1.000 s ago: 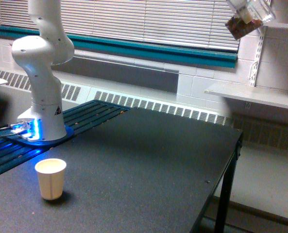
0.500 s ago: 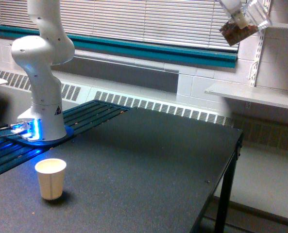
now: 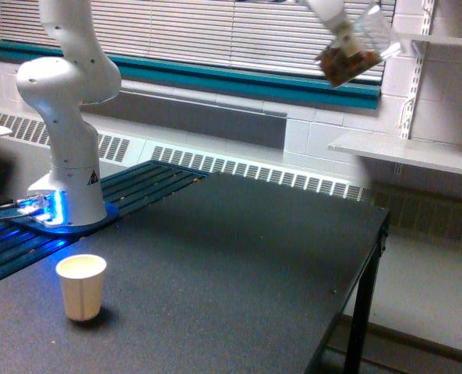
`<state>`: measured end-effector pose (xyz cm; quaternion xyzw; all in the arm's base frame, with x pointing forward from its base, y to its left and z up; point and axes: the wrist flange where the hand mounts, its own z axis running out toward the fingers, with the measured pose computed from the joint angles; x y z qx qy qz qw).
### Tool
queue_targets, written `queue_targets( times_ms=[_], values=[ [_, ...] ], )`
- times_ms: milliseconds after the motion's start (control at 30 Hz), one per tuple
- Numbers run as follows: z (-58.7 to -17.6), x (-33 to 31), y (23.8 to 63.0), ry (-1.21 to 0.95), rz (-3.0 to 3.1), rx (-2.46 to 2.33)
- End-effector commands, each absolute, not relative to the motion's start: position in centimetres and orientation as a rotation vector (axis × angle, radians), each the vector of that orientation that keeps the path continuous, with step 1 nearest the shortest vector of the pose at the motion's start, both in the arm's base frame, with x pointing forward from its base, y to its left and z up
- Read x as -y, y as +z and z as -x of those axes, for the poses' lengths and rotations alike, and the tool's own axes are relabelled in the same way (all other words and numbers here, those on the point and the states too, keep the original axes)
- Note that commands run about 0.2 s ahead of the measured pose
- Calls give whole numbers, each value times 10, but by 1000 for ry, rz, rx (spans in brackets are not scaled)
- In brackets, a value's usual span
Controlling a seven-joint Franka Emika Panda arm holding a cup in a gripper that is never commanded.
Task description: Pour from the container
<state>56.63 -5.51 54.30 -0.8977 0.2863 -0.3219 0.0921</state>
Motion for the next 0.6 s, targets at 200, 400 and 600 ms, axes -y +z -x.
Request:
queue_targets(
  times_ms=[200, 400, 600],
  values=[
    [-514, 138, 525, -1008, 2748, -838],
    [-482, 168, 504, -988, 2761, -874],
    [-446, 197, 485, -978, 2750, -942]
  ],
)
